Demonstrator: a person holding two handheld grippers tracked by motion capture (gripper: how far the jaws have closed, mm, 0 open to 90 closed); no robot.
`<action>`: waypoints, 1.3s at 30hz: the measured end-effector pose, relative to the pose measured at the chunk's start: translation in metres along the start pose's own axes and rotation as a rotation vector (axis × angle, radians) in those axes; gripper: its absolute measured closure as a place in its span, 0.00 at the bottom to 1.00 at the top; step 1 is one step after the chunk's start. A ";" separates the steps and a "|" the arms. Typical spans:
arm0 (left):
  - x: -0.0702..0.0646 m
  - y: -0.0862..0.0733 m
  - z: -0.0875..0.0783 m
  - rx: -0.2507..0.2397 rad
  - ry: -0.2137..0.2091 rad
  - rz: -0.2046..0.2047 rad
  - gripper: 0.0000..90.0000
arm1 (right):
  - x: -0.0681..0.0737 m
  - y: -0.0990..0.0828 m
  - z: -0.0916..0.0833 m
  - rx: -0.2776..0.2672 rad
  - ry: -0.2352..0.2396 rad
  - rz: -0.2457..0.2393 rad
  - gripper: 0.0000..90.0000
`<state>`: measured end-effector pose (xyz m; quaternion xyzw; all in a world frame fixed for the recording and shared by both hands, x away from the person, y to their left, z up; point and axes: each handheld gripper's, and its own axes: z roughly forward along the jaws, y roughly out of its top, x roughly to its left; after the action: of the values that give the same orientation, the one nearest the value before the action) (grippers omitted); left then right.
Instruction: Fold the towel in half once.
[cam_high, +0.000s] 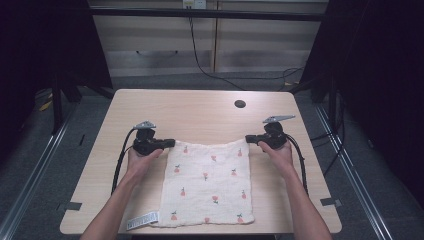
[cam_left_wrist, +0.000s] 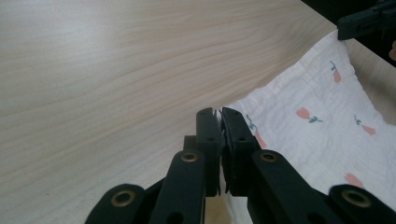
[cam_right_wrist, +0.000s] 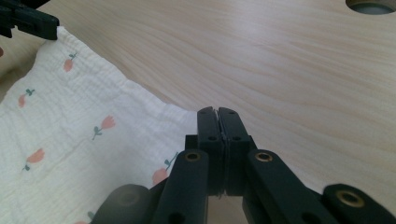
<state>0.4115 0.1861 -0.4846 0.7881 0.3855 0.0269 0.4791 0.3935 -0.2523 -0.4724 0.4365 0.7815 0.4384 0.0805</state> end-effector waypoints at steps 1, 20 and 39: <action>0.000 0.001 -0.002 -0.006 -0.001 0.001 0.96 | 0.000 0.001 -0.001 -0.006 0.006 0.002 0.99; -0.010 0.054 -0.040 -0.101 -0.001 0.064 0.97 | 0.004 0.052 -0.033 -0.078 -0.011 -0.060 0.99; -0.013 0.019 -0.057 -0.106 -0.004 0.083 0.96 | 0.032 0.031 -0.023 -0.108 0.074 -0.127 0.99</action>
<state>0.3898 0.2154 -0.4349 0.7770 0.3495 0.0656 0.5195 0.3812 -0.2349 -0.4269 0.3647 0.7851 0.4899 0.1028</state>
